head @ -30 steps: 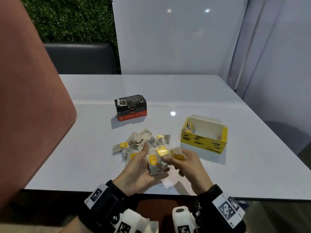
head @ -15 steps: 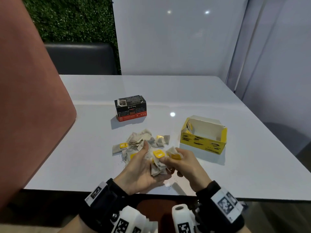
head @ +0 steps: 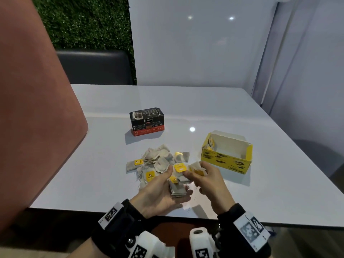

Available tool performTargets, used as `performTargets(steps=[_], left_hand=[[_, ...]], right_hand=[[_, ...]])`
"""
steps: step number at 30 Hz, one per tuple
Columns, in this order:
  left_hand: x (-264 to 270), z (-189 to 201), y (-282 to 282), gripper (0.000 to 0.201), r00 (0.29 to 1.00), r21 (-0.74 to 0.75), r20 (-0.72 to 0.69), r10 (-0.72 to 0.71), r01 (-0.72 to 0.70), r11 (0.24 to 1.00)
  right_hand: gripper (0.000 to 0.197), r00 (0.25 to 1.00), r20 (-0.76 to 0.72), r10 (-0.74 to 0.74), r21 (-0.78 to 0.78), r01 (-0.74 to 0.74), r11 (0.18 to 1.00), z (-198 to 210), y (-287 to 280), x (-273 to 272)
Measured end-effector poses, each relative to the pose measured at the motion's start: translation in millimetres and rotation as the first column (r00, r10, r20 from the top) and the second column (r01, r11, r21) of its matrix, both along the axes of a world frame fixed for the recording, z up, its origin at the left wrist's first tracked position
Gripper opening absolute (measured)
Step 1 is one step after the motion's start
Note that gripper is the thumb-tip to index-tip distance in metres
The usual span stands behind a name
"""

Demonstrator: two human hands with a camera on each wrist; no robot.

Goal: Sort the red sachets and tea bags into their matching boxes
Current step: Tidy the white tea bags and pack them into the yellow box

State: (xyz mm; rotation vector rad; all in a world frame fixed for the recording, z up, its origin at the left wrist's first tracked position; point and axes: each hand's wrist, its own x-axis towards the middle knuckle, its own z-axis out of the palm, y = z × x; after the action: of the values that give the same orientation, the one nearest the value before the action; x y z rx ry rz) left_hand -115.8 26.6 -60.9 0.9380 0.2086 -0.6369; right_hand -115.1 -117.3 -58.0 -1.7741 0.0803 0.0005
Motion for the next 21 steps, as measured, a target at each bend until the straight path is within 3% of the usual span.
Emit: performTargets(steps=[2,3,6,8,10,12,14,17,21], left_hand=[[0.1,1.7,-1.7,0.062,1.000,-0.045,-0.014,-0.008,0.007,0.999],[-0.2,2.3,-2.3,0.064,1.000,-0.063,-0.016,-0.016,0.015,0.998],[-2.2,3.9,-2.5,0.050,0.999,-0.031,0.015,-0.049,0.049,0.998],[-2.0,1.1,0.3,0.039,0.998,0.009,0.022,-0.057,0.057,0.998],[-1.4,0.1,4.7,0.032,0.999,0.038,0.014,-0.041,0.040,0.998],[-1.4,1.2,9.7,0.028,1.000,0.039,0.006,-0.027,0.027,0.999],[-1.3,4.1,13.4,0.025,1.000,0.029,0.001,-0.022,0.022,0.999],[-1.0,6.3,15.2,0.027,1.000,0.041,-0.004,-0.020,0.020,0.999],[-0.2,6.0,13.5,0.024,0.998,0.053,-0.038,0.059,-0.057,0.997]], right_hand=[[0.019,1.000,-0.001,0.004,-0.015,-0.004,1.000,-0.5,5.9,-2.9],[0.023,1.000,0.008,0.009,-0.093,-0.008,0.996,-3.7,8.4,-3.6],[0.028,0.999,-0.016,0.042,-0.258,-0.044,0.965,-6.5,10.9,-5.4],[0.022,0.994,-0.083,0.076,-0.134,-0.086,0.987,-3.3,4.6,-3.4],[0.014,0.979,-0.175,0.104,0.109,-0.086,0.990,1.8,-5.4,-1.9],[0.011,0.954,-0.231,0.190,0.391,-0.088,0.916,6.3,-16.2,-2.0],[0.022,0.927,-0.252,0.276,0.576,-0.086,0.813,9.6,-24.7,-3.4],[0.025,0.921,-0.221,0.320,0.622,-0.120,0.774,9.4,-29.4,-5.2],[0.018,0.962,-0.172,0.214,0.472,-0.110,0.875,3.9,-27.4,-4.6]])
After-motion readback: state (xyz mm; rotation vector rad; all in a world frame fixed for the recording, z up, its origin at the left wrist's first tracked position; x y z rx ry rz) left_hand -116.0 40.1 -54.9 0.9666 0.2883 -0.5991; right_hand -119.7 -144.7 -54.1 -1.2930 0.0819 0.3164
